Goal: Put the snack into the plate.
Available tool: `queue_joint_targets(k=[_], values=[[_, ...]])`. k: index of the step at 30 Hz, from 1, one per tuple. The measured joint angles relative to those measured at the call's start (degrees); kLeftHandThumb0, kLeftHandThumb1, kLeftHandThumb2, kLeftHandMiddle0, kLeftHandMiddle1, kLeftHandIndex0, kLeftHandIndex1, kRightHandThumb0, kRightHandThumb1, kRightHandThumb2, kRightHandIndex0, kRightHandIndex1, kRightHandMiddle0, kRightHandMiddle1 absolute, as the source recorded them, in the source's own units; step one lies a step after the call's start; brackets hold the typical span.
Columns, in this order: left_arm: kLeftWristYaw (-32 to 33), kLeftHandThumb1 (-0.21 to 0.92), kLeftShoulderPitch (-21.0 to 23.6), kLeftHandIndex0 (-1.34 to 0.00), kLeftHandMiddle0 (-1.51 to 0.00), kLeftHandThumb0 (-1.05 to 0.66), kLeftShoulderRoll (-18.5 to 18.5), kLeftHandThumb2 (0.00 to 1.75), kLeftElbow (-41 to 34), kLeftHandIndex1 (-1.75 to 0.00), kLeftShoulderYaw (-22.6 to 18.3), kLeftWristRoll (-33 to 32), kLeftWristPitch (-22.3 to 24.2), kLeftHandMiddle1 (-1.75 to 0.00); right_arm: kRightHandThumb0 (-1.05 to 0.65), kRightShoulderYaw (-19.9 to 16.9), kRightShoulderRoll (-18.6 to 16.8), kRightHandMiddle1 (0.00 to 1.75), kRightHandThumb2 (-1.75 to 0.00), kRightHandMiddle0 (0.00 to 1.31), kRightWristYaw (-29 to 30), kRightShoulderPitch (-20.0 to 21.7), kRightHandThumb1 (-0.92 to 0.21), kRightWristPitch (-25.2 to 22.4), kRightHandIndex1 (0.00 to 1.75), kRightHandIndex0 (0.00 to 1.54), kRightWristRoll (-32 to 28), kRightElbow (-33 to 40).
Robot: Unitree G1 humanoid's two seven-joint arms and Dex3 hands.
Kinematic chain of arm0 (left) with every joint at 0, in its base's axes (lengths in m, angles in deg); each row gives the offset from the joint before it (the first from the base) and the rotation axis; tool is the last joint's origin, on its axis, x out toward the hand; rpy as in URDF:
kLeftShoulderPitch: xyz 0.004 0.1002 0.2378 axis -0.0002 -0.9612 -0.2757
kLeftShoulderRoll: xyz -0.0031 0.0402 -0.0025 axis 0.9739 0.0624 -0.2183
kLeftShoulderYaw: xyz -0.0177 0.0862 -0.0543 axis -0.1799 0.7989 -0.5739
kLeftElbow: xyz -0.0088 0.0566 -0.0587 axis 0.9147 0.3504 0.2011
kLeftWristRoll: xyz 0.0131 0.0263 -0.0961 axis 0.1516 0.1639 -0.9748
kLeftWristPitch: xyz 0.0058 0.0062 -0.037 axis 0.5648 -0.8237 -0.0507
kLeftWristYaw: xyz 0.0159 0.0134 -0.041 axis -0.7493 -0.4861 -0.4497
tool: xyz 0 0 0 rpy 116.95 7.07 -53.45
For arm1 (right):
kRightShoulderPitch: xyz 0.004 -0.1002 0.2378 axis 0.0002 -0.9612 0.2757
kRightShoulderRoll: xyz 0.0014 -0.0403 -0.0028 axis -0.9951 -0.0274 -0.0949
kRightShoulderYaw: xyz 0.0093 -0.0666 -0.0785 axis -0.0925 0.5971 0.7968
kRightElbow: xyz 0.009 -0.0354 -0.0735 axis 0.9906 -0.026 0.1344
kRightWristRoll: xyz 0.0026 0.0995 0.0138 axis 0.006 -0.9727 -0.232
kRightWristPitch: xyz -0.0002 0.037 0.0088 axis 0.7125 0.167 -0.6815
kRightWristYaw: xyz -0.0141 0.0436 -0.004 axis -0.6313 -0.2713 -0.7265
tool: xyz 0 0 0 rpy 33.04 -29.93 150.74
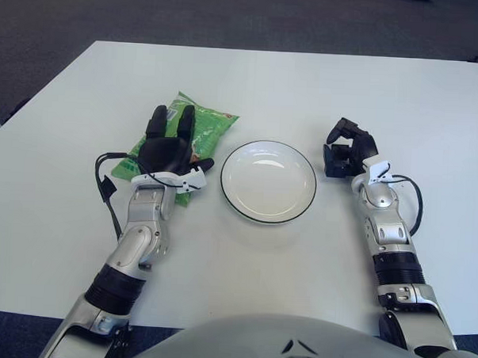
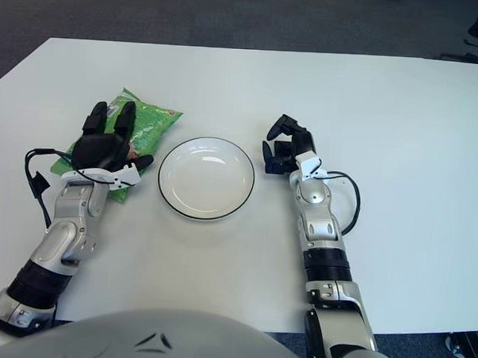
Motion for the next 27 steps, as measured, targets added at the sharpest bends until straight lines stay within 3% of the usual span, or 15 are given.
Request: queue_joint_targets(k=[11, 16, 19, 22, 27], values=[[-7.71, 0.78, -0.38, 0.0, 0.0, -0.95, 0.9, 0.22, -3.37, 0.0, -1.35, 0.77, 3.71, 0.0, -0.52, -0.36, -0.07, 1.75, -1.43, 0.69, 0.2, -0.2, -0.22, -0.42, 1.75, 1.33, -0.18, 0.3], [-8.97, 0.52, -0.37, 0.0, -0.01, -0.8, 0.41, 0.6, -3.99, -0.07, -1.58, 0.99, 5.37, -0.03, -0.52, -0.49, -0.12, 1.75, -1.44, 0.7, 0.41, -0.2, -0.22, -0.56, 1.75, 1.33, -0.18, 0.33], [-8.04, 0.3, -0.29, 0.0, 0.0, -0.53, -0.34, 0.89, -3.62, -0.34, -1.92, 0.98, 6.03, -0.33, -0.52, -0.47, -0.12, 1.75, -1.44, 0.7, 0.66, -0.19, -0.22, -0.6, 1.75, 1.33, -0.15, 0.33], [-6.28, 0.23, -0.25, 0.0, 0.0, -0.4, -1.01, 0.98, -3.07, -0.46, -2.45, 0.86, 6.21, -0.55, -0.52, -0.49, -0.14, 1.75, -1.44, 0.7, 0.89, -0.18, -0.22, -0.73, 1.75, 1.33, -0.11, 0.33], [-4.05, 0.2, -0.07, 0.0, 0.0, -0.32, -1.3, 1.03, -1.85, -0.5, -3.1, 0.63, 6.23, -0.76, -0.52, -0.45, -0.16, 1.75, -1.44, 0.7, 1.13, -0.18, -0.22, -0.84, 1.75, 1.33, -0.11, 0.4]])
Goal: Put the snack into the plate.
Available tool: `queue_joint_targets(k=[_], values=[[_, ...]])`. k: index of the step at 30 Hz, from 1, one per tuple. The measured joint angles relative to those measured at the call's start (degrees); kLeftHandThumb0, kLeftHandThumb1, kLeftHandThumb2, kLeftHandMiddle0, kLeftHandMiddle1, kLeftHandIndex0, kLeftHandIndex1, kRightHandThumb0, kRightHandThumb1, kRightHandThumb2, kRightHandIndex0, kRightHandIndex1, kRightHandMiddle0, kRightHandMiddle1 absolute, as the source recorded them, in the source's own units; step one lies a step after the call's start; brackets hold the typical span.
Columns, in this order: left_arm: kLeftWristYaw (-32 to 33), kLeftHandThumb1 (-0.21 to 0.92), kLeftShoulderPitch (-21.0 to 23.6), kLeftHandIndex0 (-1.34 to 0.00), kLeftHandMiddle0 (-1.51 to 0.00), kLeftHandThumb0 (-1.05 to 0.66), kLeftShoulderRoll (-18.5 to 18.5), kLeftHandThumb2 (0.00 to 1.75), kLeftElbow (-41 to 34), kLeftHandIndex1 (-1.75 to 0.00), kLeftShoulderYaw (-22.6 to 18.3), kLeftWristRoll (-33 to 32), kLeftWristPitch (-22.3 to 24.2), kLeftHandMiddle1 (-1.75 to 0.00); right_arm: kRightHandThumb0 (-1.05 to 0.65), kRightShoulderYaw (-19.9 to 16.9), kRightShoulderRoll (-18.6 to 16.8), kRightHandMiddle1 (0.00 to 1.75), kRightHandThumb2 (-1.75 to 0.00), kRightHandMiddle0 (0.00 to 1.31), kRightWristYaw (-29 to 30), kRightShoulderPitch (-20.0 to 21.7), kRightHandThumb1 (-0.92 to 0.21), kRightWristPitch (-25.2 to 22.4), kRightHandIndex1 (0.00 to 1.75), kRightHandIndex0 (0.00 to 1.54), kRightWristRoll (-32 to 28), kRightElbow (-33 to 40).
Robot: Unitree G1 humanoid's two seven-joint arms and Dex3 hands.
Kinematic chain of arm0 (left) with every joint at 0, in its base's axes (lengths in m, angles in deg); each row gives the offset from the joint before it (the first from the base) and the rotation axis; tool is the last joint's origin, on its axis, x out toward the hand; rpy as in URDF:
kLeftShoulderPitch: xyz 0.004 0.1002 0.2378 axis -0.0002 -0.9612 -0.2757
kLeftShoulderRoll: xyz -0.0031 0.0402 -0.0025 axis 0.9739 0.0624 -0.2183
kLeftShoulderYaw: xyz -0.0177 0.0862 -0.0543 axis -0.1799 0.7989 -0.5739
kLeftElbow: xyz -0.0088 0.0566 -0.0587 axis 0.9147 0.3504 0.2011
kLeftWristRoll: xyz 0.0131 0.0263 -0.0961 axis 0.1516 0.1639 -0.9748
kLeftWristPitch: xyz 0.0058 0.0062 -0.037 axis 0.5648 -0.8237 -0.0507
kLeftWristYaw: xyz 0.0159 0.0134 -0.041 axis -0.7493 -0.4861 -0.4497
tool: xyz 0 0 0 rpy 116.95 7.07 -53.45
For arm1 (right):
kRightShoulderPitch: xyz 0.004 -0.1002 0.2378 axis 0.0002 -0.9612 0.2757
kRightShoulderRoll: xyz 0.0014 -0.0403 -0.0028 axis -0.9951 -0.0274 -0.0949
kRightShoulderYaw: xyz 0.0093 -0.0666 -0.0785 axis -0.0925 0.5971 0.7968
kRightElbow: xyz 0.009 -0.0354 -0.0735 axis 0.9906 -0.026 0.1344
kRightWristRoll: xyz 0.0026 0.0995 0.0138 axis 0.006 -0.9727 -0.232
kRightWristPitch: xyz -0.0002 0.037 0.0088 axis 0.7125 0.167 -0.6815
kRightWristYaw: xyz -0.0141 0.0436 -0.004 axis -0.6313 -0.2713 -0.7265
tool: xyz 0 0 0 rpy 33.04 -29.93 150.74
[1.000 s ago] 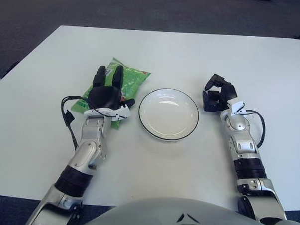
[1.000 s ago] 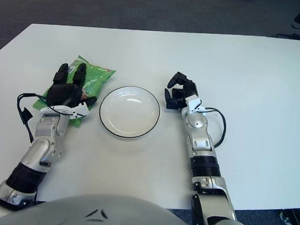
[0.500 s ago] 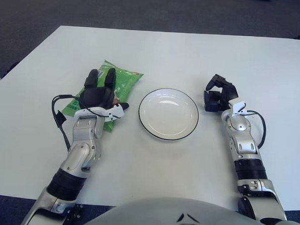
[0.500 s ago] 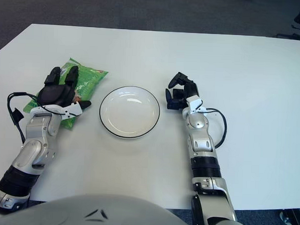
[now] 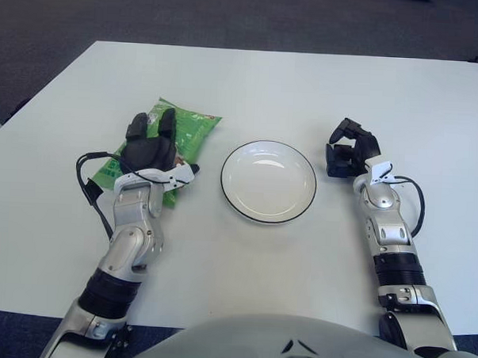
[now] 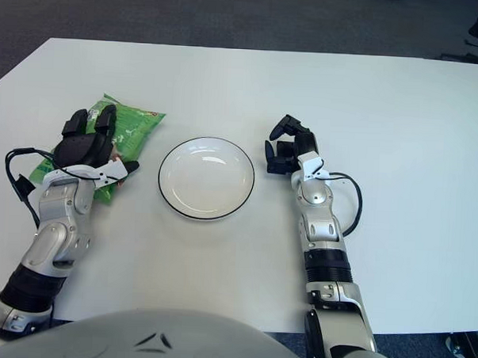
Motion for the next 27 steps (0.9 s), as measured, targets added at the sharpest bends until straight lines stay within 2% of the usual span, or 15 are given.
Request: queue_joint_targets(k=[1, 2, 4, 7, 9, 12, 14, 15, 16, 17, 19, 20, 22, 27], values=[[0.35, 0.19, 0.09, 0.0, 0.0, -0.28, 0.02, 1.05, 0.27, -0.48, -0.16, -0.06, -0.01, -0.92, -0.52, 0.02, 0.0, 1.75, -1.44, 0.7, 0.04, -0.01, -0.22, -0.04, 1.75, 1.33, 0.0, 0.04], [0.72, 0.19, 0.22, 0.0, 0.0, -0.21, 0.05, 1.1, 0.66, -0.46, -0.32, -0.15, -0.08, -1.21, -0.53, 0.02, -0.01, 1.75, -1.44, 0.7, 0.05, -0.02, -0.22, -0.05, 1.75, 1.33, -0.01, 0.05], [1.37, 0.19, 0.61, 0.0, 0.0, -0.14, 0.12, 1.15, 1.6, -0.44, -0.58, -0.19, -0.11, -1.47, -0.53, 0.01, -0.03, 1.75, -1.44, 0.7, 0.05, -0.02, -0.21, -0.06, 1.75, 1.33, -0.02, 0.06], [2.12, 0.21, 1.22, 0.0, -0.04, -0.04, 0.23, 1.21, 2.73, -0.45, -0.86, -0.19, -0.09, -1.66, -0.53, 0.01, -0.04, 1.75, -1.44, 0.7, 0.05, -0.03, -0.21, -0.08, 1.75, 1.33, -0.03, 0.06], [2.47, 0.21, 1.53, 0.0, -0.06, 0.0, 0.23, 1.23, 3.06, -0.47, -1.04, -0.2, -0.07, -1.7, -0.53, 0.02, -0.05, 1.75, -1.44, 0.7, 0.05, -0.03, -0.21, -0.08, 1.75, 1.33, -0.03, 0.06], [2.75, 0.2, 1.74, 0.0, -0.1, 0.07, 0.24, 1.29, 3.35, -0.82, -1.08, -0.2, -0.08, -1.73, -0.53, 0.01, -0.05, 1.75, -1.45, 0.7, 0.06, -0.02, -0.21, -0.08, 1.75, 1.33, -0.03, 0.07], [3.36, 0.17, 1.94, 0.0, -0.11, 0.1, 0.35, 1.35, 4.0, -1.2, -1.07, -0.33, -0.36, -1.74, -0.53, 0.0, -0.05, 1.75, -1.45, 0.7, 0.07, -0.03, -0.21, -0.1, 1.75, 1.33, -0.03, 0.07], [3.88, 0.16, 2.13, 0.0, -0.11, 0.11, 0.52, 1.37, 4.51, -1.26, -1.07, -0.43, -0.72, -1.74, -0.53, 0.0, -0.05, 1.75, -1.45, 0.7, 0.07, -0.03, -0.21, -0.11, 1.75, 1.33, -0.03, 0.07], [4.6, 0.23, 2.46, -0.14, -0.27, 0.23, 0.86, 1.33, 5.25, -1.43, -1.14, -0.61, -1.41, -1.74, -0.53, 0.0, -0.05, 1.75, -1.45, 0.7, 0.07, -0.03, -0.21, -0.13, 1.75, 1.33, -0.03, 0.08], [5.93, 0.26, 2.81, -0.19, -0.33, 0.28, 1.28, 1.32, 6.33, -1.5, -1.31, -1.31, -2.71, -1.74, -0.53, 0.0, -0.05, 1.75, -1.45, 0.71, 0.08, -0.01, -0.21, -0.13, 1.75, 1.33, -0.03, 0.12], [9.12, 0.26, 3.71, -0.42, -0.52, 0.4, 2.66, 1.35, 8.79, -1.64, -1.81, -3.12, -6.22, -1.73, -0.53, 0.02, -0.1, 1.75, -1.45, 0.71, 0.09, 0.04, -0.21, -0.14, 1.75, 1.33, -0.03, 0.2], [10.59, 0.25, 3.99, -0.59, -0.58, 0.44, 3.29, 1.36, 9.88, -1.68, -2.08, -4.01, -7.88, -1.73, -0.53, 0.03, -0.11, 1.75, -1.45, 0.71, 0.09, 0.04, -0.21, -0.14, 1.75, 1.33, -0.02, 0.22], [14.78, 0.22, 4.43, -0.76, -0.65, 0.48, 5.21, 1.4, 12.62, -1.71, -2.76, -7.0, -13.23, -1.72, -0.53, 0.05, -0.17, 1.75, -1.45, 0.71, 0.08, 0.11, -0.21, -0.16, 1.75, 1.33, -0.03, 0.26], [25.12, 0.18, 4.84, -0.99, -0.72, 0.52, 10.06, 1.46, 18.16, -1.74, -2.71, -10.65, -25.35, -1.72, -0.53, 0.01, -0.18, 1.75, -1.45, 0.71, 0.07, 0.08, -0.21, -0.24, 1.75, 1.33, -0.04, 0.19]])
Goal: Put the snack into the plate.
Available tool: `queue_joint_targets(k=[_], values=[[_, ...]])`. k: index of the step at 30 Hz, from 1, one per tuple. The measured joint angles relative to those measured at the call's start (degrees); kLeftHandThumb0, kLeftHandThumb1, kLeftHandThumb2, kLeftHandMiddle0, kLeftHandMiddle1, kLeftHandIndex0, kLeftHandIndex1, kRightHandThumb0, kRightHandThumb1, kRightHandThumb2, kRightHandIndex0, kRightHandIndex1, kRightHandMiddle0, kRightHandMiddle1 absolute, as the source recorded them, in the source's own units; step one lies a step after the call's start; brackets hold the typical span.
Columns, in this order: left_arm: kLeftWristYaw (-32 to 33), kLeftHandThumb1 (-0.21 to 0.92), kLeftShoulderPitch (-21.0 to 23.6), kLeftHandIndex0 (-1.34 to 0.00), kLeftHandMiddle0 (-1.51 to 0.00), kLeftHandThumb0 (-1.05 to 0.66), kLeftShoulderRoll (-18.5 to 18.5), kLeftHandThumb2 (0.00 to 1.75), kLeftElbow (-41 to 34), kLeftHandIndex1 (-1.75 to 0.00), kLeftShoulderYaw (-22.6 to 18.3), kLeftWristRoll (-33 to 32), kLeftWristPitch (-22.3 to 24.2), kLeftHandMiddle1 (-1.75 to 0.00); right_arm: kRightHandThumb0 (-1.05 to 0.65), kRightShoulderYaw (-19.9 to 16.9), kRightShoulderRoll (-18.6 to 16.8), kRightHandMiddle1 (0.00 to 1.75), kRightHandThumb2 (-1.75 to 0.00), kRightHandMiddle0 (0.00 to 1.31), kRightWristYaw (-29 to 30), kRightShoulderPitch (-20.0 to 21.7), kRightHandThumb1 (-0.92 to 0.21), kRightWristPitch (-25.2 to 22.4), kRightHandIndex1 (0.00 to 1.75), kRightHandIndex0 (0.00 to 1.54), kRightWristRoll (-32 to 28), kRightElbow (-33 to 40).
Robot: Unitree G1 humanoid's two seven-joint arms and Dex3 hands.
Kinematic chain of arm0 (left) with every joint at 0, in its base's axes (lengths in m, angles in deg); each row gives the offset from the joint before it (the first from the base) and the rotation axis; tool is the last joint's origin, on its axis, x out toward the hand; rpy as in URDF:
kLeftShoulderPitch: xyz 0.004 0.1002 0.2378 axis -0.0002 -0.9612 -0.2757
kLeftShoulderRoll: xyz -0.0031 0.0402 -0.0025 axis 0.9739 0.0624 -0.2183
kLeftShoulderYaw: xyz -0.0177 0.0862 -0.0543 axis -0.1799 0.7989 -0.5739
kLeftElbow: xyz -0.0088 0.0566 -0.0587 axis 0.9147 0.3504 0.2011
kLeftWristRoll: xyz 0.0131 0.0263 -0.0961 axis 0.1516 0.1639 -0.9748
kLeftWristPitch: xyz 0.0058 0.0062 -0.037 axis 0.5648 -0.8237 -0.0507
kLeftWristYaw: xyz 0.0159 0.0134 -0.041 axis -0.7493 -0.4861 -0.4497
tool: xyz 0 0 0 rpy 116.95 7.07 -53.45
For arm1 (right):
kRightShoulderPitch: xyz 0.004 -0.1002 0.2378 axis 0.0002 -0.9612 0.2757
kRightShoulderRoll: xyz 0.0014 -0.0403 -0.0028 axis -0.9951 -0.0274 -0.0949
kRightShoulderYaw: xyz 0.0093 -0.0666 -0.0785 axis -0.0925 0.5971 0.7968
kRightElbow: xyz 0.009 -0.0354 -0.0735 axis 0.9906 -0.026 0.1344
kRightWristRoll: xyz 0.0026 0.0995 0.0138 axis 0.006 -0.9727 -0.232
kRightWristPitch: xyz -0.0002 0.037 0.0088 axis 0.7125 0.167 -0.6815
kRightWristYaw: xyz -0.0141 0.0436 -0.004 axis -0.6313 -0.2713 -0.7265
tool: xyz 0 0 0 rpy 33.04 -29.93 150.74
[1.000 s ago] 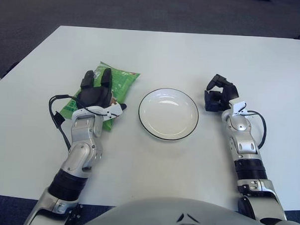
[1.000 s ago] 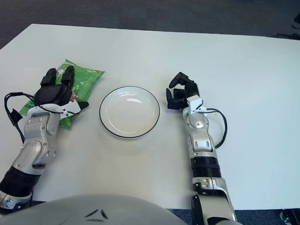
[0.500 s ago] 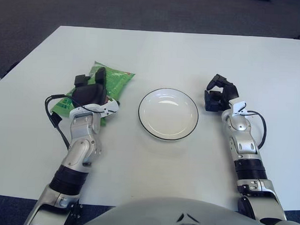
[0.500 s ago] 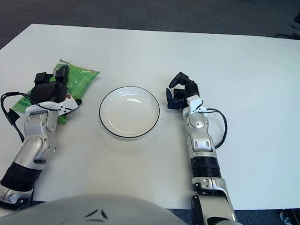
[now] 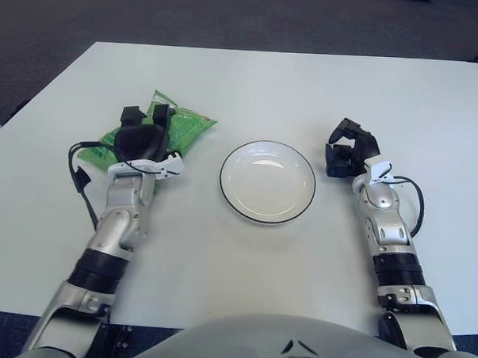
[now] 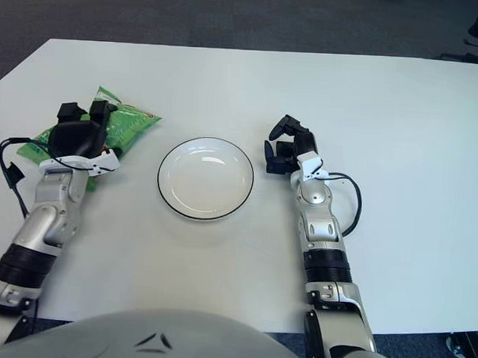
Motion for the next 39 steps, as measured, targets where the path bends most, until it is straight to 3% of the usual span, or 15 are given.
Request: queue_joint_targets(k=[4, 12, 18, 24, 35, 39], values=[[6.25, 0.15, 0.58, -1.06, -0.75, 0.54, 2.81, 1.5, 3.89, -1.75, 1.17, -0.35, -5.86, -1.73, -0.53, -0.07, 0.02, 1.75, -1.45, 0.71, -0.01, -0.04, -0.21, -0.01, 1.75, 1.33, -0.01, -0.07], [10.12, 0.08, 1.86, -1.07, -0.8, 0.58, 3.89, 1.59, 7.1, -1.75, 2.08, -0.8, -7.1, -1.75, -0.53, -0.24, -0.04, 1.75, -1.45, 0.71, 0.01, -0.03, -0.21, -0.17, 1.75, 1.33, -0.02, -0.18], [3.82, 0.08, -0.91, -1.03, -0.8, 0.57, 5.88, 1.6, -0.4, -1.75, -0.8, -4.93, -5.64, -1.75, -0.53, -0.26, -0.1, 1.75, -1.45, 0.71, 0.11, 0.11, -0.21, -0.15, 1.75, 1.33, 0.01, -0.21], [-1.88, 0.08, -2.98, -1.03, -0.8, 0.57, 5.49, 1.6, -6.3, -1.75, -2.66, -8.01, -2.53, -1.75, -0.53, -0.38, -0.07, 1.75, -1.45, 0.71, 0.24, 0.07, -0.21, -0.13, 1.75, 1.33, 0.01, -0.35], [1.75, 0.08, -2.84, -1.08, -0.81, 0.57, 3.99, 1.61, -9.13, -1.75, -4.33, -8.25, -3.29, -1.75, -0.53, -0.42, -0.01, 1.75, -1.45, 0.71, 0.21, 0.31, -0.21, 0.74, 1.75, 1.33, 0.0, -1.03], [5.06, 0.08, -2.38, -1.08, -0.81, 0.57, 3.31, 1.61, -9.14, -1.75, -4.33, -7.89, -5.69, -1.75, -0.53, -0.43, 0.03, 1.75, -1.45, 0.71, 0.1, 0.63, -0.21, 0.94, 1.75, 1.33, -0.04, -1.51]])
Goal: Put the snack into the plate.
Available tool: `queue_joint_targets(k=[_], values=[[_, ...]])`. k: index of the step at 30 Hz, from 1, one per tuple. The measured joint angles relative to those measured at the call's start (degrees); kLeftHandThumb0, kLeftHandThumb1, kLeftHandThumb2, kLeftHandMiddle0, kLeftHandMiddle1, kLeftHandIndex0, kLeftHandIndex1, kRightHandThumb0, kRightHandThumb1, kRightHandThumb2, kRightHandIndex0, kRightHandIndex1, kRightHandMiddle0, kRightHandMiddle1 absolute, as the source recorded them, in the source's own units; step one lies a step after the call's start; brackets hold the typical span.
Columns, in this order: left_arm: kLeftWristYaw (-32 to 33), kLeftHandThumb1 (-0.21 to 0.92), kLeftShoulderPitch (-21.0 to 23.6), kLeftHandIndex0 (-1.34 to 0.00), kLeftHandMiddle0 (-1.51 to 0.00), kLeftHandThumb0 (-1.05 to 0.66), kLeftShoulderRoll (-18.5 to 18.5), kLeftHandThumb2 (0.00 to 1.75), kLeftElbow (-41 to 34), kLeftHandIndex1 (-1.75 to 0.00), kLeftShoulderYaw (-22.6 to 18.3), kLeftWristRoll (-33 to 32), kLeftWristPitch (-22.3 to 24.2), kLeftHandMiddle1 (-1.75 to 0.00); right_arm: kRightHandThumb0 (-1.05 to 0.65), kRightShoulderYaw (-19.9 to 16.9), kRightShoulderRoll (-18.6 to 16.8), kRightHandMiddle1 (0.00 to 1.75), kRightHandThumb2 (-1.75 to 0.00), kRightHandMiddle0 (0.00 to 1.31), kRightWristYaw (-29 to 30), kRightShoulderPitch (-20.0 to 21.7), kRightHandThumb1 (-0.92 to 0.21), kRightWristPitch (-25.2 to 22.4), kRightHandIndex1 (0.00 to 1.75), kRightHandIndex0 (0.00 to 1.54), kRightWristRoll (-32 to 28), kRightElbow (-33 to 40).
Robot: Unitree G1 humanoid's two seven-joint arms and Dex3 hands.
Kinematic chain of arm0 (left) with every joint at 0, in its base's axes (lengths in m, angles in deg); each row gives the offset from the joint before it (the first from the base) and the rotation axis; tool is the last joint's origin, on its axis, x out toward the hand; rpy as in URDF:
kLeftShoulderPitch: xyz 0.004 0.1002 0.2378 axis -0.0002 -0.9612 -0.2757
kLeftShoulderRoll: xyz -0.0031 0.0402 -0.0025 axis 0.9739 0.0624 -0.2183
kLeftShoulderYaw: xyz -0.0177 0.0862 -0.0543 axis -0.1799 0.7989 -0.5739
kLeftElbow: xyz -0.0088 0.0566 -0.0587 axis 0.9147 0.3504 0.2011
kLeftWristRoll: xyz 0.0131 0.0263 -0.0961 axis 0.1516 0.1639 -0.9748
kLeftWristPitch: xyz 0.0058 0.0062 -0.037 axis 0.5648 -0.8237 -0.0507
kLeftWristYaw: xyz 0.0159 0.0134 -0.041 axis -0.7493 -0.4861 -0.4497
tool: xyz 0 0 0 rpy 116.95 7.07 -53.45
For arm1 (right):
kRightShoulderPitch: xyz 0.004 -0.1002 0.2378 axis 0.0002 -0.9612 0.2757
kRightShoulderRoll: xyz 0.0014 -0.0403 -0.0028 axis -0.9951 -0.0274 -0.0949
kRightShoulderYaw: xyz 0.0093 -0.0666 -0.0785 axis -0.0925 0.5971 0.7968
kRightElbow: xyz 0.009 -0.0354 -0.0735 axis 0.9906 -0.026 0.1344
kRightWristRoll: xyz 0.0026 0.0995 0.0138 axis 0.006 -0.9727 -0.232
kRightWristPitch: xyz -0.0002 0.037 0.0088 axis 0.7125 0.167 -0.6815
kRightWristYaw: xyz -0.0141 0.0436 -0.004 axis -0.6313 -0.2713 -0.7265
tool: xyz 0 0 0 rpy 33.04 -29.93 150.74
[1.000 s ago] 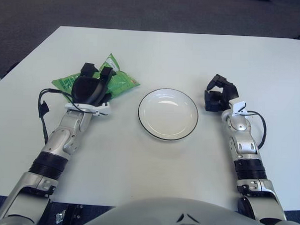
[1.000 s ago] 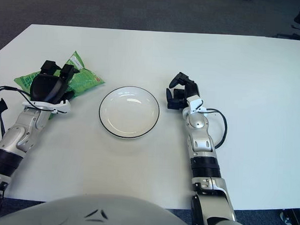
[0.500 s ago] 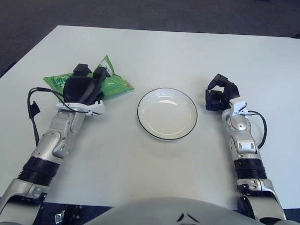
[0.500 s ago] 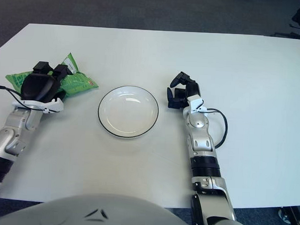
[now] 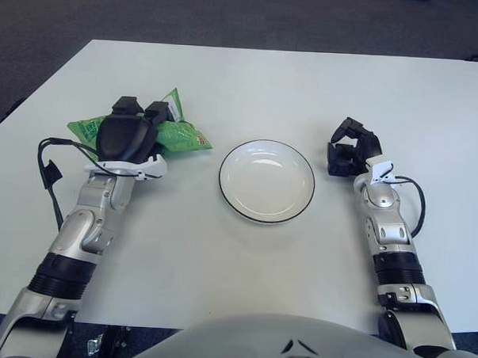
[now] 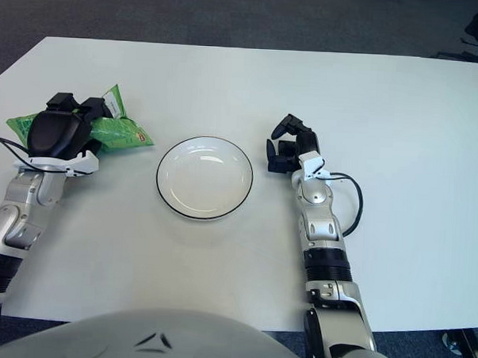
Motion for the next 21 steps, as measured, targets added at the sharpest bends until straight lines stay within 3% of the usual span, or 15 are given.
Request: queue_joint_targets(k=[11, 21], values=[[5.57, 0.09, 2.83, -1.05, -0.8, 0.57, -0.14, 1.59, 0.08, -1.75, -0.45, -1.39, -8.8, -1.75, -0.53, 0.02, 0.0, 1.75, -1.45, 0.71, -0.05, 0.23, -0.21, 0.11, 1.75, 1.33, -0.01, -0.41], [5.5, 0.09, 5.73, -1.05, -0.8, 0.57, -0.98, 1.59, -3.73, -1.75, -0.05, 0.49, -10.59, -1.75, -0.53, 0.01, 0.01, 1.75, -1.45, 0.71, -0.07, 0.54, -0.2, 0.35, 1.75, 1.33, -0.02, -1.07]])
